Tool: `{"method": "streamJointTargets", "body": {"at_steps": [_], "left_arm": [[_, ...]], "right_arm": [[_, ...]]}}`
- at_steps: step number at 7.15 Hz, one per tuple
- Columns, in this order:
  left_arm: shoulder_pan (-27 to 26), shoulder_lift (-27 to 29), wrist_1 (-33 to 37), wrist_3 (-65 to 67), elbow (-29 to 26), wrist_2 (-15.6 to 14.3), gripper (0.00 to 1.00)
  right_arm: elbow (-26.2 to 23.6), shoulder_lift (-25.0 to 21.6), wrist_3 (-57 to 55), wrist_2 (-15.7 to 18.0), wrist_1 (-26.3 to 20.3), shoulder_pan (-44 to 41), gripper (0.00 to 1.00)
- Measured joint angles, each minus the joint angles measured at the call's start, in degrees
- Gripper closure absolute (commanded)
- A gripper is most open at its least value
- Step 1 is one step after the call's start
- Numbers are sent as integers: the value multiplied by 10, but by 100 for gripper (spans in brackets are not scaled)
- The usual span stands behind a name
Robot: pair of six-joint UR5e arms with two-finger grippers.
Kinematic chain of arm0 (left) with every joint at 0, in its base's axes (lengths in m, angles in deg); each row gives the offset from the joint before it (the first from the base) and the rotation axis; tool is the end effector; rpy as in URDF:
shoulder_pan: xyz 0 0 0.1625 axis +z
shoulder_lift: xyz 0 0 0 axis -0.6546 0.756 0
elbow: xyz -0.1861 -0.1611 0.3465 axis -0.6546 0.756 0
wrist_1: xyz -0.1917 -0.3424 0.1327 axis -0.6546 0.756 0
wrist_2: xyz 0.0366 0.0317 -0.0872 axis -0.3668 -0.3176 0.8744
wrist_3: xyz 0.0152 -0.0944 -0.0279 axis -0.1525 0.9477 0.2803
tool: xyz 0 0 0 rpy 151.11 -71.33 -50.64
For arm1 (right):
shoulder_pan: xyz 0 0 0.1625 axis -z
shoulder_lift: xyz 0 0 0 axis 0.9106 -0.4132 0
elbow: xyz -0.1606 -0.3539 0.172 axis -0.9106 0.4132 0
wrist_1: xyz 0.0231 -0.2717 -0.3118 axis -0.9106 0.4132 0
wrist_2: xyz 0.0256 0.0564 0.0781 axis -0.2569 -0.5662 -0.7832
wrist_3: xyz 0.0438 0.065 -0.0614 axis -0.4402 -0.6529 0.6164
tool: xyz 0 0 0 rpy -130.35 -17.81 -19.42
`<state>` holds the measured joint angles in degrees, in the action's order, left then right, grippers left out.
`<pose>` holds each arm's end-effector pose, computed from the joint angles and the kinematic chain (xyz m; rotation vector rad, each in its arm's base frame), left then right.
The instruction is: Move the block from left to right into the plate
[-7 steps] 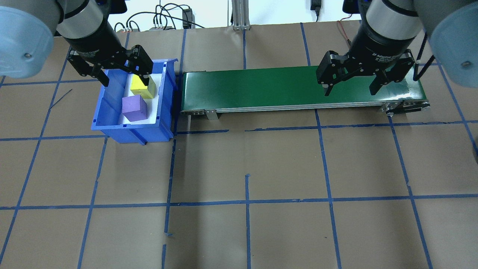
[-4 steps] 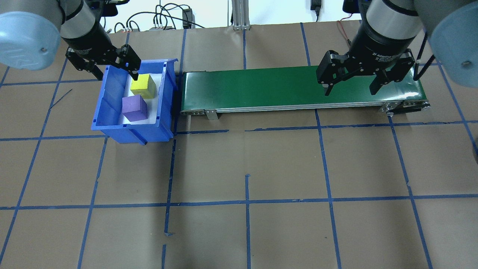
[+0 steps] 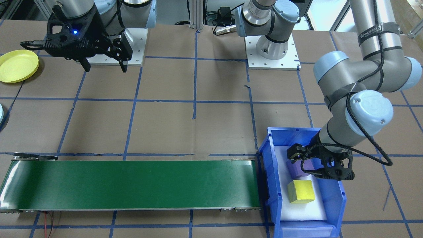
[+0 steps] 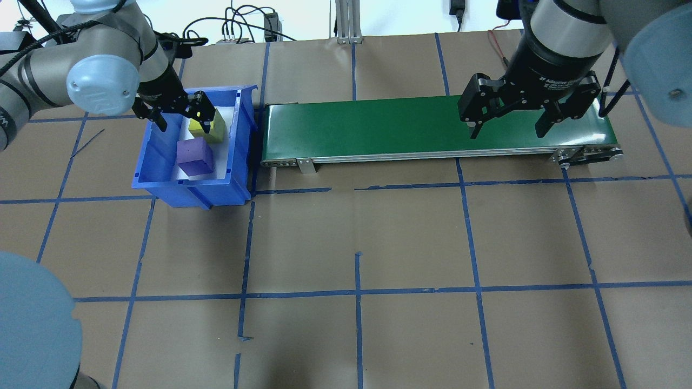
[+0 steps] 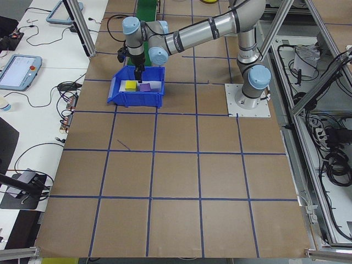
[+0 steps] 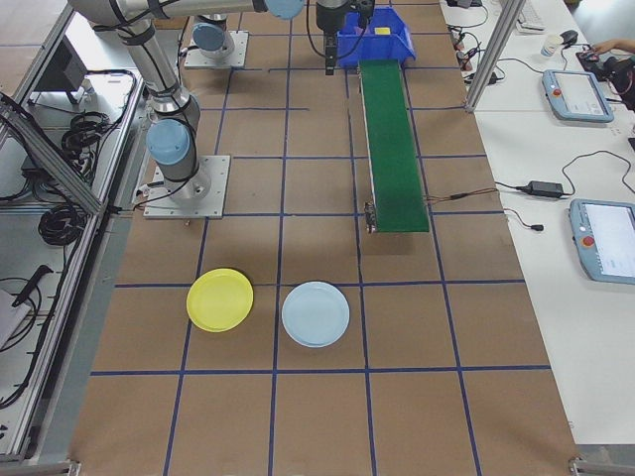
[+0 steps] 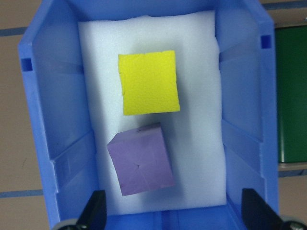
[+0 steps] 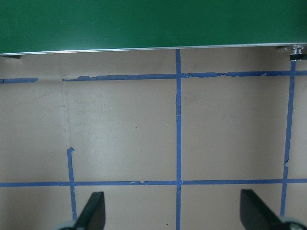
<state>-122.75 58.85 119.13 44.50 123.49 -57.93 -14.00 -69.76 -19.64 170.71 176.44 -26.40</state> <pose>-0.0376 -0.6397 0.3012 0.1023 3.0910 0.0800 0.1525 -0.4604 0.5094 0.0196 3.1103 -0.0155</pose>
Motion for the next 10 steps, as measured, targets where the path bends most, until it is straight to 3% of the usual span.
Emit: {"method": "streamJointTargets", "body": {"at_steps": [5,6,7,8,10], "left_arm": [[2,22,-17,27,40,-7,2],[5,29,-27,27,41,-7,17],[7,33,-33,28,42,-6,51],[8,35,-36,27,42,-7,71],[8,26,-37,27,32,-5,72]], "right_arm": [[0,0,0,0,0,0,0],[0,0,0,0,0,0,0],[-1,0,0,0,0,0,0],[-1,-1,0,0,0,0,0],[-1,-1,0,0,0,0,0]]}}
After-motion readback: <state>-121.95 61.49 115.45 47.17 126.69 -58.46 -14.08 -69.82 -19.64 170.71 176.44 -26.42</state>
